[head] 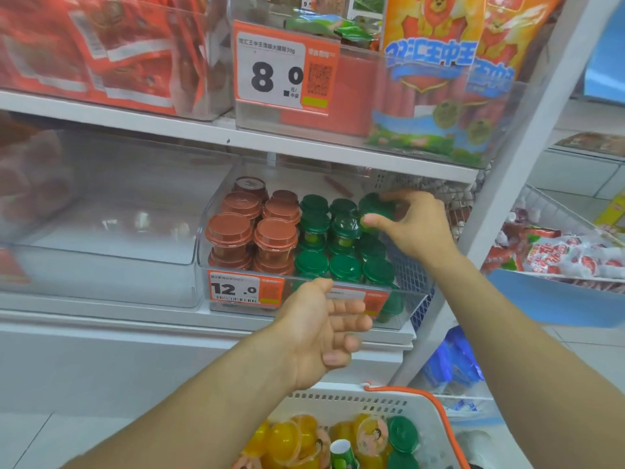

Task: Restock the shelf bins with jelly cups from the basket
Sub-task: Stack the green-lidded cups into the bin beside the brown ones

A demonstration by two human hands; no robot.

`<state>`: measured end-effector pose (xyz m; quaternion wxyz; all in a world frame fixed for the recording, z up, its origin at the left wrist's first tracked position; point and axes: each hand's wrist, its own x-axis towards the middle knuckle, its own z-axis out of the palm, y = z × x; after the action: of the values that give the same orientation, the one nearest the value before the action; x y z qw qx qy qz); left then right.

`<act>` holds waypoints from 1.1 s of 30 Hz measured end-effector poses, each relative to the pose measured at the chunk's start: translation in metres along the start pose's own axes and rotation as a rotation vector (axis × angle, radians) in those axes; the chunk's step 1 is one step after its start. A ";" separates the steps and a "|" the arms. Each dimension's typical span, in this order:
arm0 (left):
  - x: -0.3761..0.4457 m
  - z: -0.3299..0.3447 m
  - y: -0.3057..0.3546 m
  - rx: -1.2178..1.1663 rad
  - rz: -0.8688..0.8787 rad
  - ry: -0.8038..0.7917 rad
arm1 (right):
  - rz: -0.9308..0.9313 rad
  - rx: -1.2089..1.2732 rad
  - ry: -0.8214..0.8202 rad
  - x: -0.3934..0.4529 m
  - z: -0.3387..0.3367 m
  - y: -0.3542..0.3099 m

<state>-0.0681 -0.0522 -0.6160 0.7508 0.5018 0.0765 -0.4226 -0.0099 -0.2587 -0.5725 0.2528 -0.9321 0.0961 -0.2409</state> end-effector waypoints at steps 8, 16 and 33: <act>0.000 0.002 -0.007 0.092 -0.031 0.007 | 0.111 -0.376 -0.132 0.030 0.021 0.003; 0.005 0.002 -0.009 0.128 -0.023 0.005 | 0.137 -0.441 -0.202 0.022 0.038 0.012; 0.013 -0.001 -0.021 0.208 -0.042 0.033 | -0.006 -0.453 -0.144 0.003 0.026 0.010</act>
<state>-0.0738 -0.0613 -0.6381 0.6842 0.5824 0.0549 -0.4355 0.0051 -0.2568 -0.5957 0.0429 -0.9801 0.1267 -0.1467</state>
